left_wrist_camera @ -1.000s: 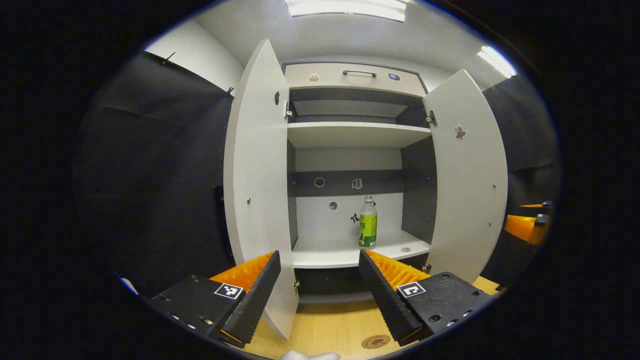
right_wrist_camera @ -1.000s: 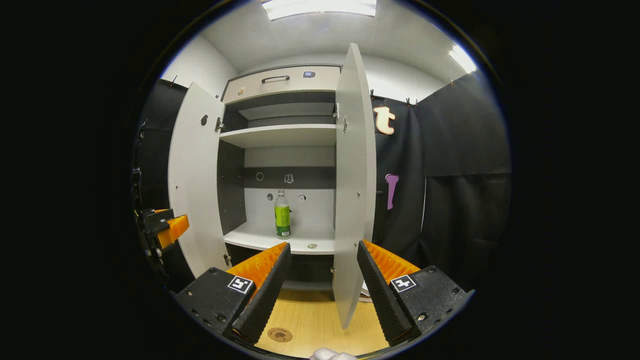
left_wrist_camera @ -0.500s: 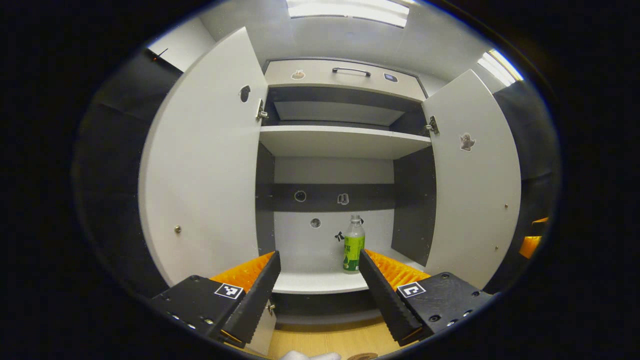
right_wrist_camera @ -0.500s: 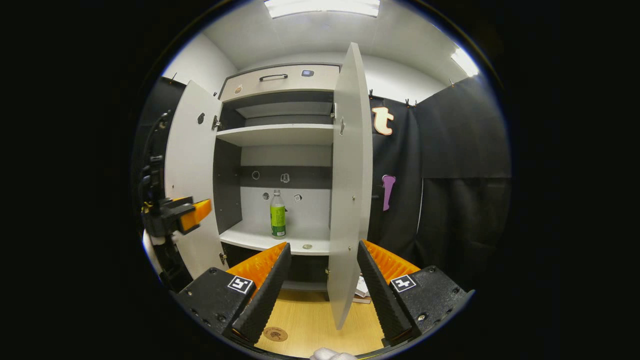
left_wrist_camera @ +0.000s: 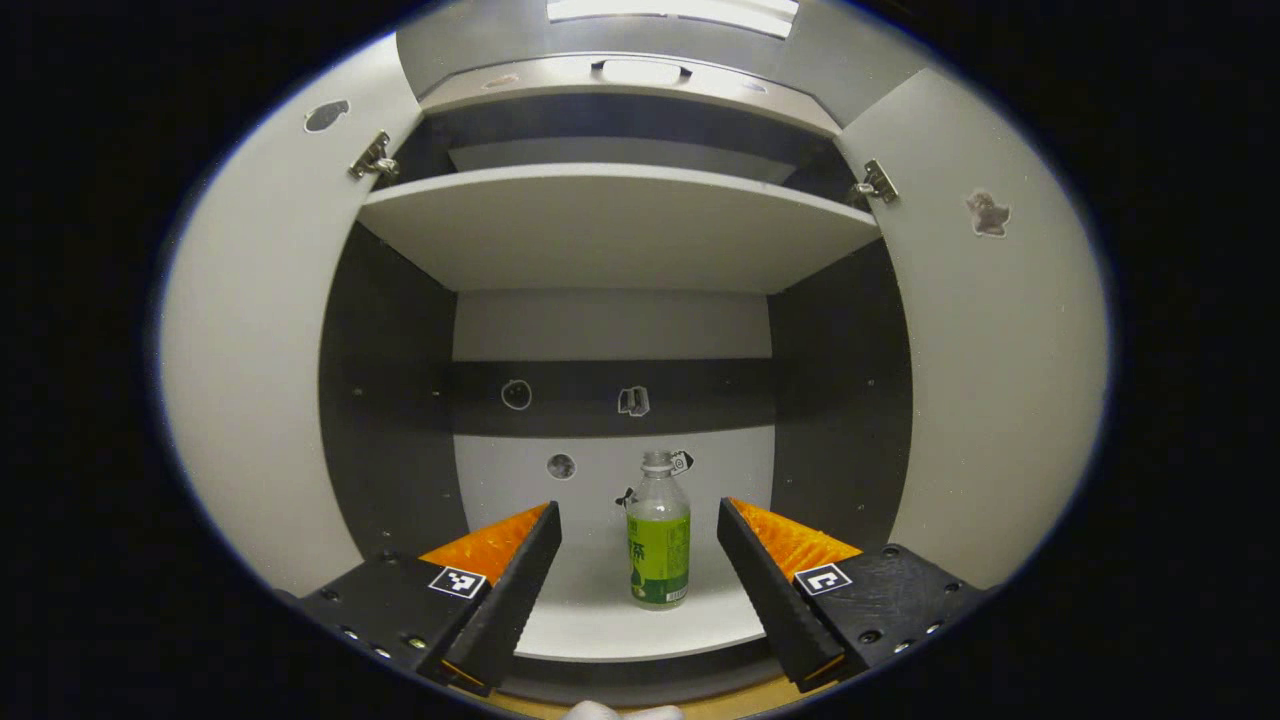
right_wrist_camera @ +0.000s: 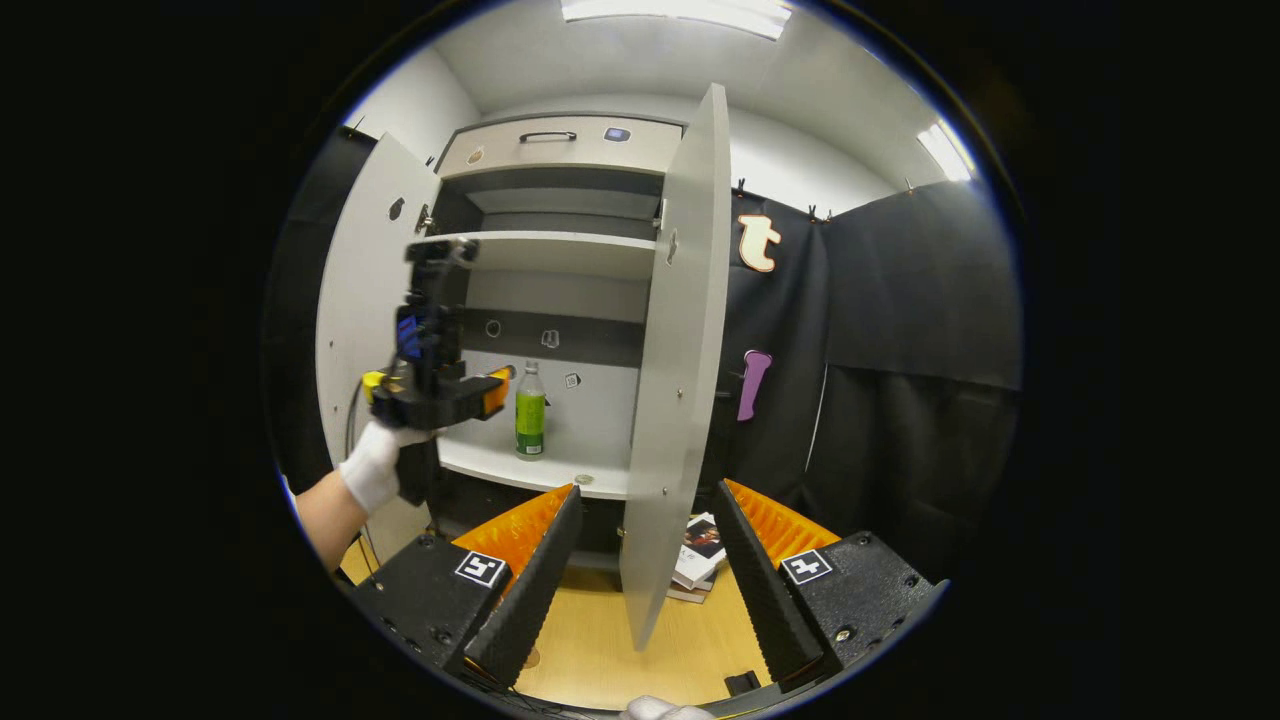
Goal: Grasp the bottle in the cabinet with the left hand and place it on the coaster, then close the right door with the right hand and the left door with the left hand.
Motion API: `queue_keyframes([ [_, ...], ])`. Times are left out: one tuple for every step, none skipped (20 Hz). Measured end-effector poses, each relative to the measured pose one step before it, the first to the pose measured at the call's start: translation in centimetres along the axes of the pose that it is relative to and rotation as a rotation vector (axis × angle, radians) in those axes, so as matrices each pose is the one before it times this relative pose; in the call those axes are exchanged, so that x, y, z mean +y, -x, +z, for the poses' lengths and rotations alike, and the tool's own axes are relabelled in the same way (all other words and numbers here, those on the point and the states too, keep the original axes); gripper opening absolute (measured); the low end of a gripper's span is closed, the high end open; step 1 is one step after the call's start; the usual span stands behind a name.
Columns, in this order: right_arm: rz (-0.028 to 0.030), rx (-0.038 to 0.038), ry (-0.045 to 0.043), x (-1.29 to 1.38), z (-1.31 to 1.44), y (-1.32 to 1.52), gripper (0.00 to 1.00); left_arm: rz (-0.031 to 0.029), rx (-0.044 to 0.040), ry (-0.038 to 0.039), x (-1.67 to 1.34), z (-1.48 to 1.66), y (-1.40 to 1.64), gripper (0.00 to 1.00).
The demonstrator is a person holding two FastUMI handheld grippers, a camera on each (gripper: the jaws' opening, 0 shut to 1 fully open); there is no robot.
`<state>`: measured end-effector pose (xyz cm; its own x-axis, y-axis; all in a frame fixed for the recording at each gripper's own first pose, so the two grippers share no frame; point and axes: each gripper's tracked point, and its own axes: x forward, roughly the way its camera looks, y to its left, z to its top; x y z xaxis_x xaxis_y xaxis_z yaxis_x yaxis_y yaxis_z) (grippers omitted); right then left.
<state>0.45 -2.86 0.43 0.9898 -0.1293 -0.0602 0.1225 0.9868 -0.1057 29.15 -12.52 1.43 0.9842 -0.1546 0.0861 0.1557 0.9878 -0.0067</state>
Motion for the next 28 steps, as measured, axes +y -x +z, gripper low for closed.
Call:
queue_keyframes([
  [-0.00461, 0.00727, -0.00369, -0.251, -0.172, -0.141, 0.82, 0.00321, 0.01332, 0.00889, -0.045, -0.854, -1.322, 0.96],
  [-0.00575, 0.00521, -0.00363, -0.172, -0.087, -0.260, 0.82, 0.00789, 0.01172, 0.00617, 0.091, -0.842, -1.333, 0.96],
  [-0.00405, 0.00829, -0.00100, -0.078, -0.144, -0.210, 0.82, 0.00891, 0.00914, 0.00375, 0.028, -0.700, -1.391, 0.96],
  [-0.00306, 0.00870, 0.00222, -0.123, -0.296, -0.235, 0.83, 0.01532, 0.00065, -0.00350, 0.128, -0.374, -1.228, 0.96],
  [-0.00314, 0.00676, 0.00150, -0.094, -0.313, -0.303, 0.83, 0.01013, -0.00896, -0.00333, 0.109, -0.239, -1.149, 0.96],
  [-0.00355, 0.01214, -0.00042, -0.098, -0.359, -0.148, 0.83, 0.00426, 0.00808, -0.00697, -0.205, -0.577, -1.229, 0.96],
  [0.00212, 0.01604, -0.00355, 0.006, -0.543, -0.119, 0.83, 0.00630, 0.00387, -0.00878, -0.144, -0.432, -0.942, 0.96],
  [0.00319, 0.01232, -0.00549, 0.032, -0.256, -0.125, 0.83, 0.00438, 0.00506, -0.00466, -0.116, -0.376, -0.702, 0.96],
  [-0.00180, 0.00511, -0.00392, -0.126, -0.150, -0.117, 0.83, -0.00137, 0.00316, -0.00416, -0.205, -0.261, -0.422, 0.96],
  [-0.00375, 0.00080, -0.00046, -0.191, -0.070, -0.100, 0.83, -0.00270, 0.00513, -0.00256, -0.264, -0.276, -0.414, 0.96],
  [-0.00429, 0.00160, 0.00202, -0.205, -0.141, -0.012, 0.83, -0.00312, 0.00445, -0.00061, -0.296, -0.200, -0.465, 0.96],
  [-0.00404, -0.00185, -0.00133, -0.222, 0.072, -0.014, 0.83, -0.00732, 0.00118, 0.00097, -0.321, -0.121, -0.459, 0.96],
  [-0.00002, -0.00182, -0.00347, -0.090, 0.049, 0.004, 0.83, 0.00136, 0.00530, -0.00508, -0.049, -0.319, -0.477, 0.96],
  [0.00025, 0.00057, -0.00188, -0.102, 0.008, 0.002, 0.83, 0.00122, 0.00626, -0.00902, -0.063, -0.371, -0.469, 0.96],
  [0.00027, 0.00214, -0.00074, -0.116, -0.155, 0.005, 0.83, 0.01276, 0.01113, -0.01112, 0.201, -0.320, -0.392, 0.92],
  [0.00098, 0.00173, 0.00033, -0.079, -0.043, 0.053, 0.83, 0.00872, 0.01569, -0.00122, 0.137, -0.401, -0.299, 0.87],
  [-0.00008, 0.00227, 0.00058, -0.173, -0.096, 0.040, 0.83, 0.00246, -0.00947, -0.00102, 0.164, 0.077, 0.055, 0.76],
  [0.00058, 0.00190, 0.00064, -0.125, -0.065, 0.198, 0.83, -0.00148, 0.01589, 0.00765, -0.109, 0.157, 0.556, 0.76],
  [-0.00004, -0.00173, -0.00090, -0.147, -0.036, 0.169, 0.83, -0.00018, 0.00680, 0.01626, 0.085, 0.160, 0.703, 0.75],
  [-0.00150, -0.00362, -0.00274, -0.237, 0.070, 0.191, 0.83, -0.00988, -0.01112, 0.01900, 0.091, 0.258, 0.612, 0.75],
  [-0.00066, -0.00035, -0.00374, -0.196, -0.051, 0.075, 0.83, -0.00752, -0.01555, 0.01558, -0.035, 0.624, 1.072, 0.75],
  [0.00015, 0.00134, -0.00449, -0.184, -0.143, 0.145, 0.83, -0.00542, -0.01560, 0.01029, 0.019, 0.613, 1.503, 0.75],
  [0.00094, 0.00429, -0.00394, -0.047, -0.215, 0.170, 0.83, -0.00785, -0.00975, 0.00805, 0.134, 0.288, 1.331, 0.75],
  [0.00597, 0.00527, -0.00666, 0.012, -0.163, 0.161, 0.83, -0.01161, -0.00744, -0.00159, -0.089, 0.198, 1.381, 0.75],
  [0.00895, 0.00363, -0.00471, 0.167, -0.253, 0.169, 0.83, -0.00842, -0.01038, -0.00730, -0.105, 0.256, 1.576, 0.75],
  [0.00476, 0.00318, -0.00089, 0.023, -0.222, 0.101, 0.83, -0.00648, -0.00473, -0.00712, -0.153, 0.053, 1.627, 0.75],
  [0.00442, 0.00325, 0.00187, 0.074, -0.442, 0.015, 0.83, -0.00644, -0.00384, -0.00575, -0.126, -0.150, 1.870, 0.79],
  [0.00262, 0.00480, -0.00040, -0.030, -0.400, 0.021, 0.83, -0.00869, -0.00757, -0.00481, -0.336, -0.156, 1.849, 0.79],
])
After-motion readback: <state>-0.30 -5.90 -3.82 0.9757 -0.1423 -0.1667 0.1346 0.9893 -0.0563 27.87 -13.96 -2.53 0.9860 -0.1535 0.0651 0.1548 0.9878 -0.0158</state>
